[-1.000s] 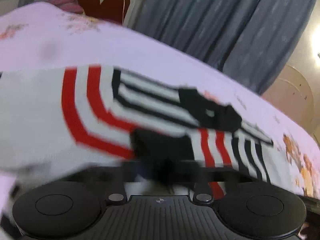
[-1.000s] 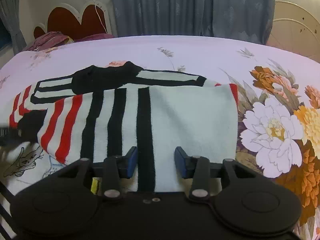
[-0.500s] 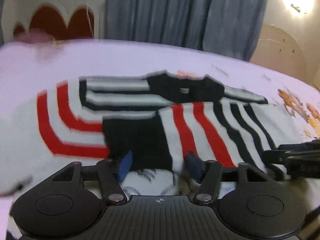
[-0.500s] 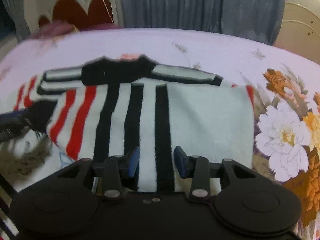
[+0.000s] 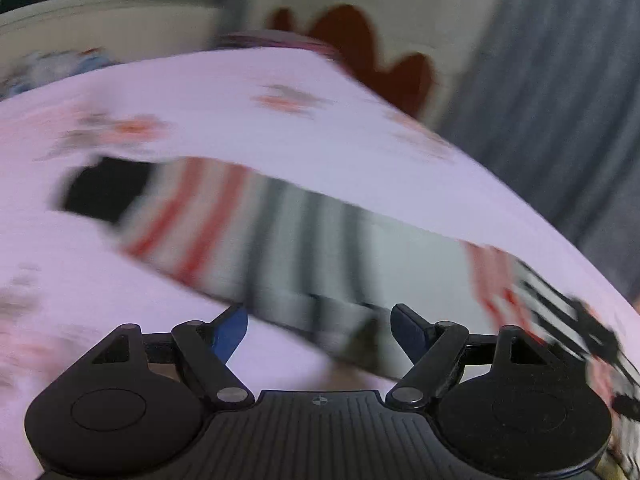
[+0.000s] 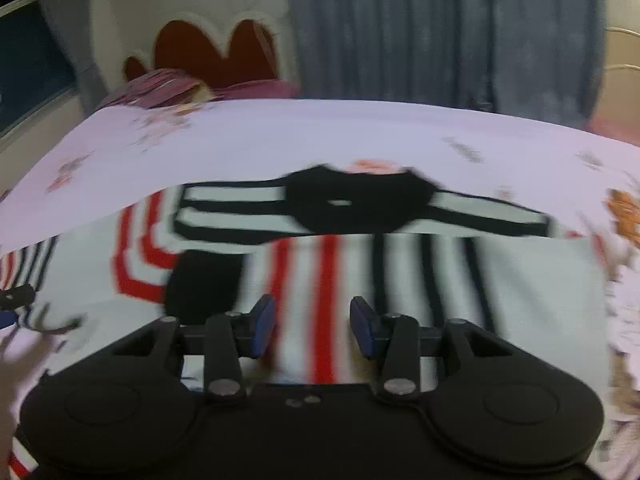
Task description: Fold small clothes
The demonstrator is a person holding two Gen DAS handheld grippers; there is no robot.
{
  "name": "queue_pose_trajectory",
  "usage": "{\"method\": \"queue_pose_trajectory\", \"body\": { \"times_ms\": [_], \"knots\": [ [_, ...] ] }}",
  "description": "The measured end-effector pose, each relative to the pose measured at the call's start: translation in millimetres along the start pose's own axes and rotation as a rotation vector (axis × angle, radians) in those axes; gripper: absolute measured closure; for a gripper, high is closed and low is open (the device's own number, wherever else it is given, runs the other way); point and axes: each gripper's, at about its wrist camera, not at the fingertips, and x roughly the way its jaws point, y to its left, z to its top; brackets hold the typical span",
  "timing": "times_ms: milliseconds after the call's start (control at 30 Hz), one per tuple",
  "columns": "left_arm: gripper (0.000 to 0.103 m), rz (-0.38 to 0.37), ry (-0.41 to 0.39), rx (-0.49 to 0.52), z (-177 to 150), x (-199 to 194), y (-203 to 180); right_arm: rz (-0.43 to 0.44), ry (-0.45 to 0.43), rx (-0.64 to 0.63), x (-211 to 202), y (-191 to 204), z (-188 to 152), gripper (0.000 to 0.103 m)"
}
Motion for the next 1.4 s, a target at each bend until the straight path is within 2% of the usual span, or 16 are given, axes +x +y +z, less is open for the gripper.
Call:
{"method": "queue_pose_trajectory", "body": {
  "times_ms": [100,200,233,467,500,533,567,600,633,700,767,900,1000,1233,1300,1400],
  "knots": [
    [0.025,0.036,-0.013,-0.116,13.6,1.5,50.9,0.044,0.006,-0.03,9.9,30.3,2.8,0.077],
    [0.039,0.041,-0.012,-0.244,21.4,12.2,91.1,0.064,0.005,-0.063,14.6,52.9,5.9,0.077],
    [0.043,0.033,-0.012,-0.274,22.8,18.1,99.7,0.068,0.004,-0.07,15.5,58.9,6.8,0.077],
    [0.044,-0.061,-0.041,-0.383,39.4,46.0,127.1,0.041,-0.006,-0.074,18.3,69.5,16.0,0.076],
    [0.049,-0.075,-0.044,-0.399,42.2,43.9,130.5,0.036,-0.01,-0.069,17.8,68.3,17.4,0.076],
    [0.063,-0.083,-0.045,-0.415,44.2,45.8,133.3,0.029,-0.014,-0.066,17.7,67.9,17.8,0.076],
    [0.077,-0.094,-0.041,-0.427,46.6,49.6,135.5,0.022,-0.016,-0.06,17.5,66.0,18.1,0.076],
    [0.099,-0.12,-0.027,-0.435,48.2,49.2,137.1,0.015,-0.017,-0.048,16.7,62.3,18.2,0.076],
    [0.099,-0.135,-0.029,-0.432,50.6,50.4,133.2,0.009,-0.018,-0.035,16.2,59.1,18.2,0.076],
    [0.099,-0.179,-0.074,-0.349,57.9,41.4,109.8,-0.007,-0.024,-0.011,13.5,51.0,16.7,0.076],
    [0.099,-0.252,-0.093,-0.241,66.0,34.8,68.7,-0.028,-0.036,0.018,9.5,40.5,14.5,0.076],
    [0.099,-0.43,-0.059,-0.034,66.1,27.3,-33.0,-0.067,-0.053,0.084,0.5,14.3,11.4,0.076],
    [0.099,-0.527,-0.012,0.1,51.1,23.5,-109.7,-0.081,-0.059,0.12,-8.1,-5.6,10.1,0.075],
    [0.099,-0.622,0.123,0.369,-17.2,18.0,-255.4,-0.126,-0.093,0.219,-35.7,-59.6,-3.5,0.075],
    [0.099,-0.658,0.168,0.412,-37.3,17.9,-282.4,-0.131,-0.086,0.248,-42.4,-75.3,-9.1,0.075],
    [0.099,-0.668,0.234,0.471,-70.8,18.6,-316.1,-0.133,-0.082,0.268,-52.5,-95.1,-17.5,0.075]
  ]
}}
